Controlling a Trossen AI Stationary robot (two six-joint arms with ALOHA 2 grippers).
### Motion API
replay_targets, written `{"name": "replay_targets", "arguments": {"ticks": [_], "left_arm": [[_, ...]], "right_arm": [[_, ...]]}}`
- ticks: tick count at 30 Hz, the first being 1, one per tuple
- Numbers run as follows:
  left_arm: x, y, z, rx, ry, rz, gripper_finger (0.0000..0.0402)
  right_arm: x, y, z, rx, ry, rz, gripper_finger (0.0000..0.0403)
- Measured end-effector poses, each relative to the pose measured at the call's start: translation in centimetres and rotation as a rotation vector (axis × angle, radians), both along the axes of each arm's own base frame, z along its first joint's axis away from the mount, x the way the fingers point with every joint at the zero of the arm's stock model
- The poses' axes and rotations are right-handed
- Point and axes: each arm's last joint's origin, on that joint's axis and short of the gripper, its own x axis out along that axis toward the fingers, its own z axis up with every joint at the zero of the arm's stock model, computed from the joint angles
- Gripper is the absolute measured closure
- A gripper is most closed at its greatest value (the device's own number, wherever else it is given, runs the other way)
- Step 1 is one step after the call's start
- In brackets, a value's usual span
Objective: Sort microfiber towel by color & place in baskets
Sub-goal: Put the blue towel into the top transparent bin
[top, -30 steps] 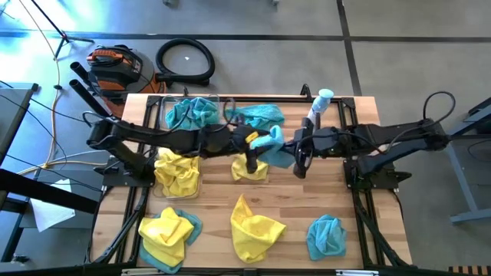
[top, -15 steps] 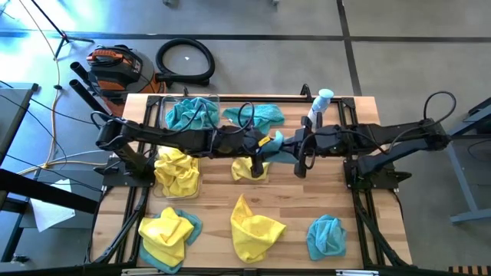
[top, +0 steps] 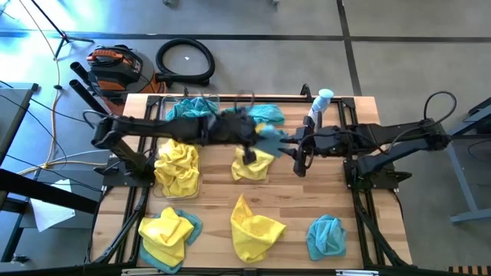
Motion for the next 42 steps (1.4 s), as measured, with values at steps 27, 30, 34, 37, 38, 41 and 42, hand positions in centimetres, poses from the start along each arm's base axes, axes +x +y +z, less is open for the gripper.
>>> {"name": "replay_targets", "arguments": {"ticks": [27,30,34,37,38,41,42], "left_arm": [[-14.9,22.1,-2.9,-0.528,0.427,0.668,0.0401],[-14.0,23.0,-5.0,-0.520,0.520,0.615,0.0401],[-12.8,23.3,-7.5,-0.481,0.665,0.431,0.0401],[-12.1,23.2,-8.9,-0.440,0.754,0.309,0.0401],[-11.9,23.3,-9.3,-0.422,0.773,0.275,0.0401],[-11.5,23.4,-10.1,-0.380,0.814,0.200,0.0401],[-11.4,23.5,-10.4,-0.371,0.820,0.183,0.0401]], "right_arm": [[-1.0,-1.2,-0.5,0.086,-0.102,-0.545,0.0258],[-1.0,-1.2,-0.5,0.102,-0.120,-0.568,0.0258],[-1.0,-1.3,-0.5,0.120,-0.132,-0.582,0.0258],[-1.0,-1.3,-0.5,0.122,-0.133,-0.584,0.0258],[-1.0,-1.3,-0.5,0.125,-0.135,-0.586,0.0258],[-1.0,-1.3,-0.5,0.136,-0.147,-0.602,0.0258],[-1.0,-1.3,-0.5,0.133,-0.150,-0.608,0.0258]]}}
